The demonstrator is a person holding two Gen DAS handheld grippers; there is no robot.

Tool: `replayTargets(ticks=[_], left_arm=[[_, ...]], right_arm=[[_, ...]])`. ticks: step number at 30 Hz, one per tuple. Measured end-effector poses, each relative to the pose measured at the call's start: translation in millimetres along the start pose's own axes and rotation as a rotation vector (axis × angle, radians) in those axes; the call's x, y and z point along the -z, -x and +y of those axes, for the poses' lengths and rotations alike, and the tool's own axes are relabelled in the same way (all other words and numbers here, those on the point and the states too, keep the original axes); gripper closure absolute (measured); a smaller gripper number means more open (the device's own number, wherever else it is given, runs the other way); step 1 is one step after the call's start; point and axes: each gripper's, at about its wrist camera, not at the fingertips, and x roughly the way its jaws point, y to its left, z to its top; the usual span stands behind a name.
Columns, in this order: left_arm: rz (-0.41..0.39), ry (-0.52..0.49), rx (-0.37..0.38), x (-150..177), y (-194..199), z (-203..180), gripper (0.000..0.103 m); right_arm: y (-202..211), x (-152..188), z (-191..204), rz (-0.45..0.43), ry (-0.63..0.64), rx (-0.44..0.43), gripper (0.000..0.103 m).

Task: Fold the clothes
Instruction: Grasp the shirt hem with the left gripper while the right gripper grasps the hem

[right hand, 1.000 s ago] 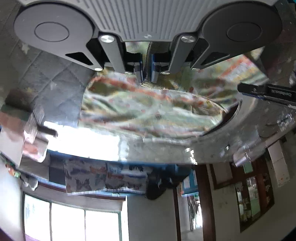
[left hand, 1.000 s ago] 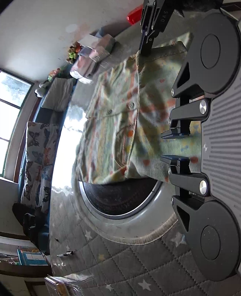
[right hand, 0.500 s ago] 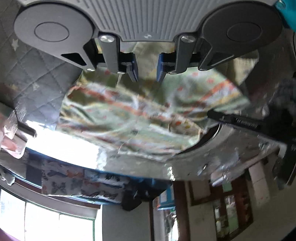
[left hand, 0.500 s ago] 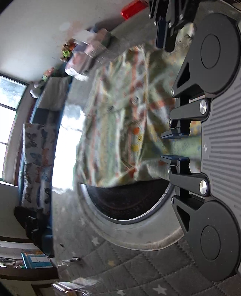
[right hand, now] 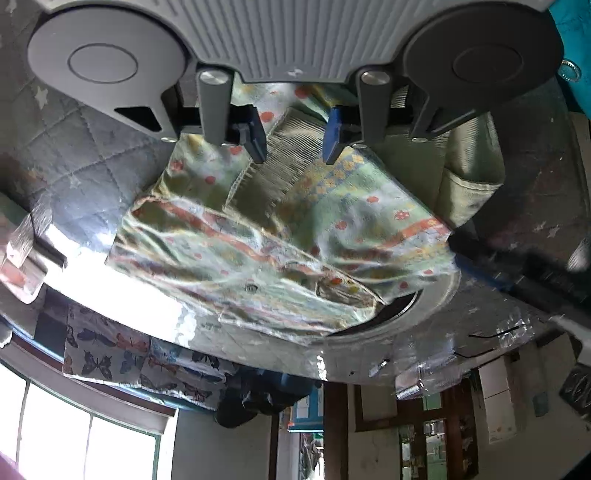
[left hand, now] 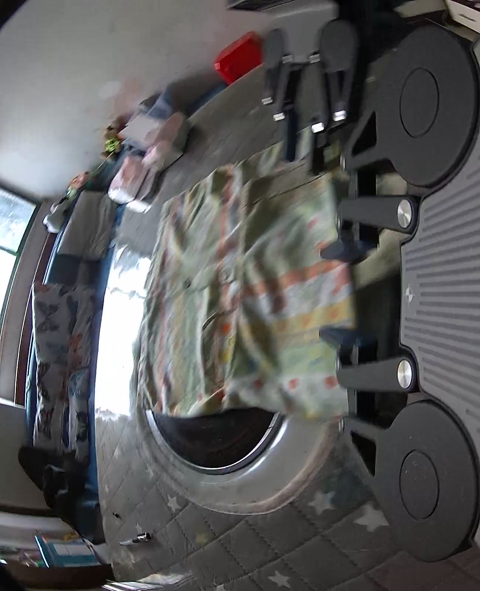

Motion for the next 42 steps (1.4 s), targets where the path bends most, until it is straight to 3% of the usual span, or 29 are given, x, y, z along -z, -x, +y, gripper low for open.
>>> replayTargets(ticks=[10, 13, 15, 17, 24, 31, 34, 36, 37, 39, 41, 42], left_arm=[[0.140, 0.076, 0.056, 24, -8, -10, 0.055], [0.174, 0.096, 0.108, 26, -15, -11, 0.086], [0.163, 0.102, 0.135, 22, -14, -12, 0.094], [0.125, 0.102, 0.155, 11, -6, -12, 0.095], [-0.004, 0.124, 0.191, -36, 7, -5, 0.096], [0.001, 0.130, 0.203, -56, -9, -2, 0.096], [0.013, 0.127, 0.199, -52, -9, 1, 0.096], [0.015, 0.133, 0.188, -49, -7, 6, 0.094], [0.012, 0.134, 0.180, -47, -4, 9, 0.093], [-0.004, 0.130, 0.170, -43, 3, 16, 0.089], [-0.031, 0.105, 0.136, -36, 12, 21, 0.062], [-0.046, 0.085, 0.116, -32, 17, 22, 0.056]], right_arm=[[15, 0, 4, -0.011, 0.087, 0.039, 0.059], [18, 1, 5, -0.010, 0.110, 0.051, 0.058], [20, 2, 6, -0.004, 0.126, 0.058, 0.055], [21, 3, 7, 0.001, 0.144, 0.064, 0.052], [24, 13, 19, 0.027, 0.251, 0.025, 0.047], [17, 9, 37, -0.028, 0.293, -0.026, 0.046], [5, -2, 39, -0.043, 0.249, -0.061, 0.057], [-6, -11, 36, -0.020, 0.192, -0.092, 0.081], [-10, -15, 33, -0.011, 0.161, -0.107, 0.084], [-13, -22, 24, -0.008, 0.098, -0.137, 0.088], [-12, -28, 15, -0.014, 0.037, -0.159, 0.089], [-10, -32, 9, -0.021, 0.003, -0.172, 0.089]])
